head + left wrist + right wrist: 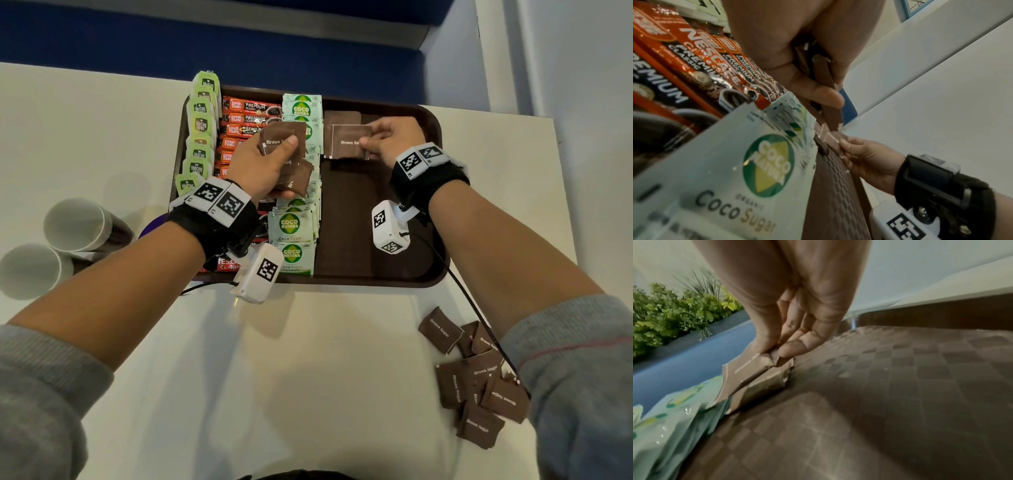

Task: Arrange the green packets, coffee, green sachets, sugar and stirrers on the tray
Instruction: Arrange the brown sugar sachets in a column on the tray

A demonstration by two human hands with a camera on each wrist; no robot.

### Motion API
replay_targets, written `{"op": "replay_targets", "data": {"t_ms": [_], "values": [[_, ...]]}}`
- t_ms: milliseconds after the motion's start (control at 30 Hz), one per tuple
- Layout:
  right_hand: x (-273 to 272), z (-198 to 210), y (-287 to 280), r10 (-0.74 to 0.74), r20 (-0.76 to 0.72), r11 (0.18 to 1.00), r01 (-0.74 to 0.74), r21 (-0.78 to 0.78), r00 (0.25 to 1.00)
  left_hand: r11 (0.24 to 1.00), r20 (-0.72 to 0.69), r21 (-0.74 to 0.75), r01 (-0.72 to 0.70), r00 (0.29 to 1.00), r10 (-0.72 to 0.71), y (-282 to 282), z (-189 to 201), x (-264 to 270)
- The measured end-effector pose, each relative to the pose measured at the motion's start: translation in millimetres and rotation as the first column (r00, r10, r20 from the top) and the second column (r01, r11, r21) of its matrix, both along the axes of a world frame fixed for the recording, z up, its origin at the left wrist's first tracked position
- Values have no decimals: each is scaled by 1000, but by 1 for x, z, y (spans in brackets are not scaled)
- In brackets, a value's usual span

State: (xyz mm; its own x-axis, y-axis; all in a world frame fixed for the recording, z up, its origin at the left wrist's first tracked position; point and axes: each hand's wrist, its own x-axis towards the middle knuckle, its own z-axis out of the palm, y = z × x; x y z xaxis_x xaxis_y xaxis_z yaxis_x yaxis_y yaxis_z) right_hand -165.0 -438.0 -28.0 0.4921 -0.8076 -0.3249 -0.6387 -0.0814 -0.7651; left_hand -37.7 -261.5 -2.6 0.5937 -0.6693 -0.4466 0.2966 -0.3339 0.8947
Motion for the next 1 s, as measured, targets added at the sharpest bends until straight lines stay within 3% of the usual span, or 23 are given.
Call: {"op": "replay_targets", "data": {"t_ms": [200, 733, 900, 1000], "values": [[8, -14, 3, 5, -115, 1000, -8, -25, 993, 1000, -12, -3, 3, 1000, -3, -2, -4, 1], [7, -16, 6, -77, -121, 993, 66, -96, 990, 1000, -12, 18, 17, 1000, -17, -1, -4, 1], [8, -3, 10, -16, -110, 977, -8, -213, 994, 1000, -13, 12, 27, 1000, -27, 0, -3, -2], [15, 11, 20, 75, -34, 976, -80, -203, 997, 999, -3, 19, 36, 999, -36, 0, -2, -4]]}}
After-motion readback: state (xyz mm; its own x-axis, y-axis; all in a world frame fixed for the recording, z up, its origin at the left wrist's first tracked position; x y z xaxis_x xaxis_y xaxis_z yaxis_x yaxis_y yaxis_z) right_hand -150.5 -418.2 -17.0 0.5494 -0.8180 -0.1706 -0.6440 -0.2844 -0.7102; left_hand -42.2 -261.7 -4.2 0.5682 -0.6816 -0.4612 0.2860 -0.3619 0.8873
